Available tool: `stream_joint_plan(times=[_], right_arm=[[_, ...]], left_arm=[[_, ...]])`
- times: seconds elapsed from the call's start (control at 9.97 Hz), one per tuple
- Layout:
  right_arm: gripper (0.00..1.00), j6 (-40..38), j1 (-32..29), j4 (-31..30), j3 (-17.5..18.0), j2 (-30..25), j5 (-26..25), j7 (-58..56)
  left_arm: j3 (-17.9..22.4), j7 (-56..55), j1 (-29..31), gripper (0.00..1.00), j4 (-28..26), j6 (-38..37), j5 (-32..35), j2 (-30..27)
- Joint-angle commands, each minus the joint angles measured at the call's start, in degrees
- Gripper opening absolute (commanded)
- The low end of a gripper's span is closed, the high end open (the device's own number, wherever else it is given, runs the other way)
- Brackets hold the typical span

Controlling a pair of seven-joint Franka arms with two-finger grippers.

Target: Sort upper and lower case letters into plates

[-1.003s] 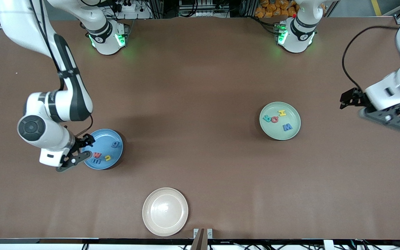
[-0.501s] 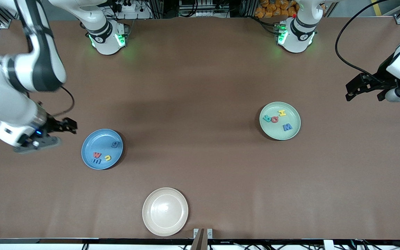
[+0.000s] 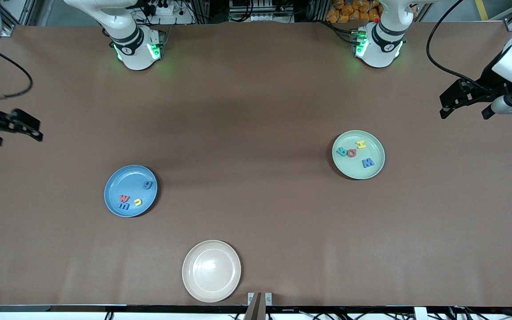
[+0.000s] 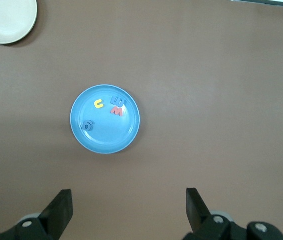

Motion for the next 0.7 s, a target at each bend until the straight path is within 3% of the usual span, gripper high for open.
stream_joint_plan(times=[0.0,0.6], right_arm=[[1.00,-4.51,-1.32,4.20,0.63,-0.51,0.95,3.49],[1.00,-4.70,-1.76,4.30,0.62,-1.04,1.04,3.59]], left_arm=[[0.91,3.88,-0.60,1.00,0.03,-0.78,-0.81,-0.03],[0.38,4.70,-0.86,1.00,0.39,-0.78,-0.81,1.03]])
